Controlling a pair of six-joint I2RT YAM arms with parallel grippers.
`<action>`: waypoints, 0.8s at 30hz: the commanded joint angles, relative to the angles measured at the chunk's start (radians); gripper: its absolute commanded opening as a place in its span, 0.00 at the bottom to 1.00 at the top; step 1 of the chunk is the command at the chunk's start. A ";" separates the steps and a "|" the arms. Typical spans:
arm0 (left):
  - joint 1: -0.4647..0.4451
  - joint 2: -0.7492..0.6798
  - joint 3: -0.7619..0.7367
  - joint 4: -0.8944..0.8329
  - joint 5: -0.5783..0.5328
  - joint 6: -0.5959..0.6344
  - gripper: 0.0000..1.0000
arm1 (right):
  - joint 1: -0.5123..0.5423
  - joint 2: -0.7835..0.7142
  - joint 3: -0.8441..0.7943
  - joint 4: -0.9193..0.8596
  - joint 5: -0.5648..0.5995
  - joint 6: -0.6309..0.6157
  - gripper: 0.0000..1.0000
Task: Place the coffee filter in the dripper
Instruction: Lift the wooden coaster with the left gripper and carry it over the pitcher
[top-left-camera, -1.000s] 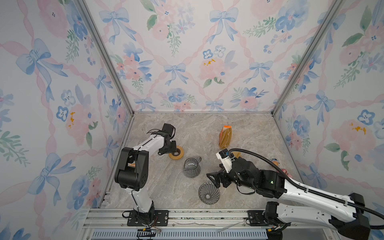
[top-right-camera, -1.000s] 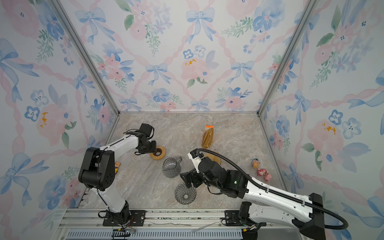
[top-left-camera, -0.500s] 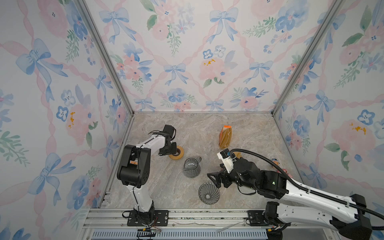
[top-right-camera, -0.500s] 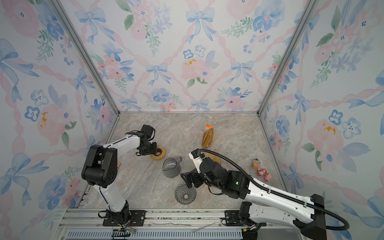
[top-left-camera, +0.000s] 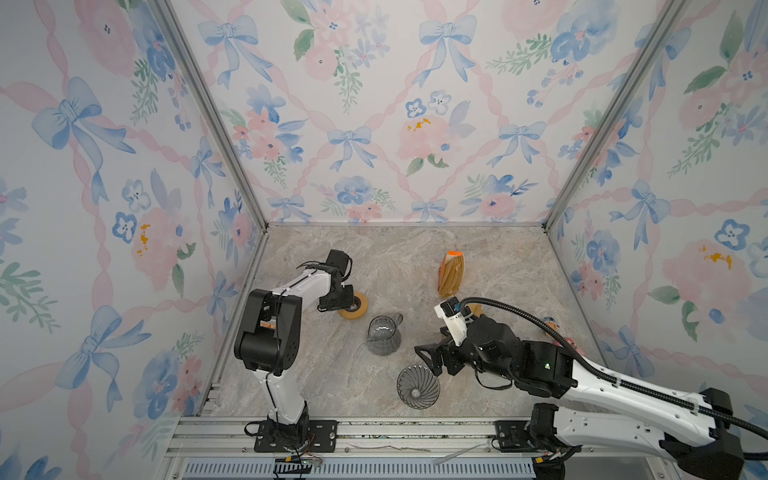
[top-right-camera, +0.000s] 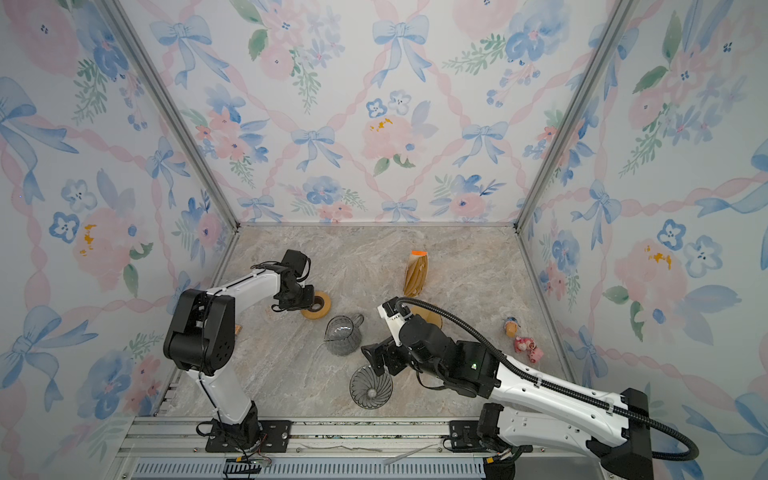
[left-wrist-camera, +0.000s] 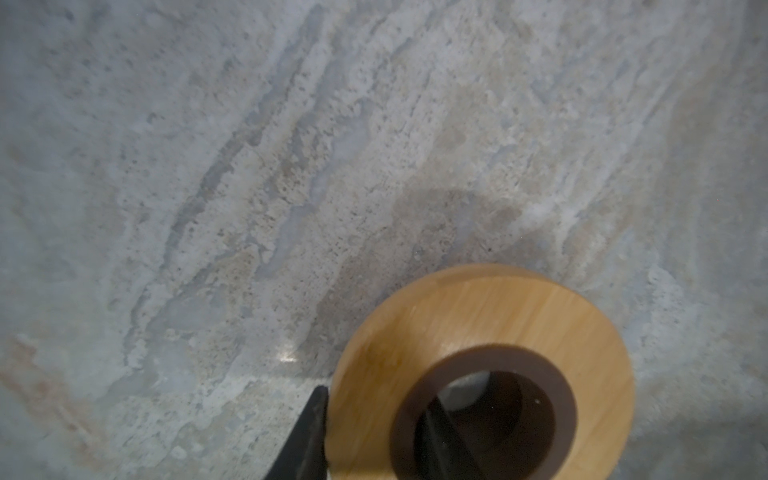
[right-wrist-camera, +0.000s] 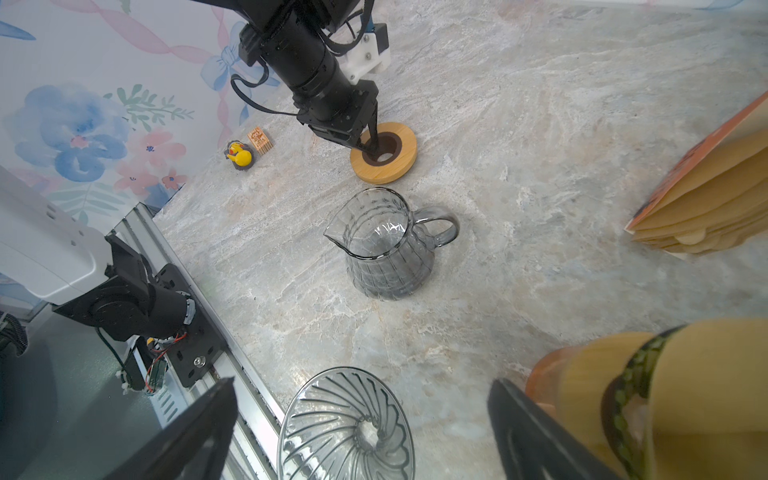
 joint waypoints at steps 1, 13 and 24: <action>0.004 -0.047 0.012 -0.021 -0.001 0.012 0.29 | 0.015 -0.019 -0.005 -0.021 0.022 -0.001 0.96; 0.004 -0.256 -0.029 -0.112 -0.002 0.048 0.29 | 0.017 -0.056 0.006 -0.079 0.039 -0.014 0.96; -0.064 -0.383 0.016 -0.254 0.066 0.076 0.28 | 0.019 -0.100 -0.005 -0.102 0.037 -0.016 0.96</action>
